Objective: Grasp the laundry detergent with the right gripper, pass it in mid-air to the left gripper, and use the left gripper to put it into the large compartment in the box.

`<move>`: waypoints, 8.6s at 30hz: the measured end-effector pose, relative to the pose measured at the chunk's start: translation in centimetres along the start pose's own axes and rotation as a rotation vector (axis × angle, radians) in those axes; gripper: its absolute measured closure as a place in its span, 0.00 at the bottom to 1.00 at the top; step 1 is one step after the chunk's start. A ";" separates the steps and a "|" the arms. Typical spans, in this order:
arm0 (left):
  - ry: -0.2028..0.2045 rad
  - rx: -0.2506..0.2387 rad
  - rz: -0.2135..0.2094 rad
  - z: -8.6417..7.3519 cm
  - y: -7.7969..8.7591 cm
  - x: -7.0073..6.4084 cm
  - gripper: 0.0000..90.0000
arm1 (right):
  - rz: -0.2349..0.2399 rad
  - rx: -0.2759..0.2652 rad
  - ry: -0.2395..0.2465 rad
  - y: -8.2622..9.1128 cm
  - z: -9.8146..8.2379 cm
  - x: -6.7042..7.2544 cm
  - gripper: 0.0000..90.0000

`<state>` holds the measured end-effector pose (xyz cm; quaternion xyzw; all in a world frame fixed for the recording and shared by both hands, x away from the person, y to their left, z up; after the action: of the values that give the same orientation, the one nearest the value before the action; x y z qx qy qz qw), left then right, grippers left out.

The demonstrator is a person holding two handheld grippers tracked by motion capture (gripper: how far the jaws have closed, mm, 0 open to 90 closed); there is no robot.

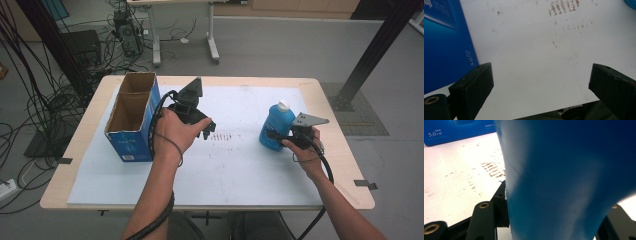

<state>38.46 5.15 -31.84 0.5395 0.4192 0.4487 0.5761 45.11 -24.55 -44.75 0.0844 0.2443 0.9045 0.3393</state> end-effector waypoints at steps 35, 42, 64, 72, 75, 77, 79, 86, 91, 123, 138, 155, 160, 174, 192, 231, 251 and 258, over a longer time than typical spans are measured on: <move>-0.021 -0.005 0.006 0.4 0.4 -0.4 0.07 | 0.007 0.007 -0.001 0.0 0.0 0.0 0.48; -0.024 -0.006 0.005 0.5 0.4 -0.6 0.07 | 0.008 0.006 -0.002 0.0 0.0 0.0 0.48; -0.025 -0.005 0.011 0.6 0.5 -0.5 0.07 | 0.003 0.007 -0.005 0.0 0.0 0.0 0.48; -0.044 0.003 0.000 0.5 0.5 -0.7 0.07 | 0.002 0.009 -0.014 0.0 0.1 0.0 0.49; -0.045 0.001 0.007 0.6 0.7 -0.6 0.07 | 0.003 0.015 -0.017 0.0 0.1 0.0 0.49; -0.045 -0.002 0.007 0.7 0.8 -0.6 0.07 | 0.002 0.017 -0.019 0.0 0.1 0.0 0.49; -0.057 -0.004 0.012 0.7 1.1 -0.6 0.07 | 0.003 0.022 -0.021 0.0 0.2 0.0 0.49; -0.075 -0.012 0.026 1.0 1.7 -0.2 0.07 | 0.002 0.039 -0.041 0.5 0.5 -0.4 0.49; -0.099 -0.023 0.031 1.4 2.4 0.0 0.07 | -0.009 0.052 -0.035 1.2 1.9 -1.1 0.49; -0.479 -0.076 0.031 1.2 10.4 2.2 0.06 | 0.265 0.115 0.093 -1.9 12.5 6.2 0.49; -0.672 -0.072 0.042 0.4 13.0 1.7 0.06 | 0.417 0.102 0.160 -4.0 13.9 10.6 0.49; -0.857 -0.051 0.048 0.5 14.1 1.1 0.06 | 0.566 0.086 0.273 -5.9 15.6 15.8 0.49; -0.885 -0.019 0.047 0.4 14.0 0.8 0.06 | 0.602 0.079 0.293 -6.1 15.9 16.7 0.49; -0.962 0.062 0.006 0.0 13.4 -0.2 0.06 | 0.651 0.048 0.349 -6.2 16.8 19.1 0.49; -1.013 0.063 0.007 0.2 12.4 -1.3 0.07 | 0.661 0.010 0.370 -5.6 17.5 19.9 0.49; -1.044 0.126 0.055 -0.1 11.2 -2.0 0.07 | 0.700 -0.046 0.382 -4.3 19.4 20.8 0.49; -1.049 0.127 0.051 -0.2 11.3 -2.1 0.07 | 0.695 -0.043 0.390 -4.3 19.5 20.8 0.49; -1.050 0.122 0.056 -0.3 11.4 -2.0 0.07 | 0.694 -0.040 0.385 -4.4 19.5 20.8 0.49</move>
<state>36.97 3.42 -20.47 0.7353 0.0849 0.1080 0.6637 38.09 -0.57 -30.28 -0.0157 0.2426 0.9693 -0.0367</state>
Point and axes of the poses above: each handheld gripper's, and its own axes: y roughly backward along the jaws, z roughly out of its top, x roughly to its left, the point moved 7 cm from there along -y, roughly forward along the jaws, and after that the axes turned 8 degrees about x, right-handed, at the moved point
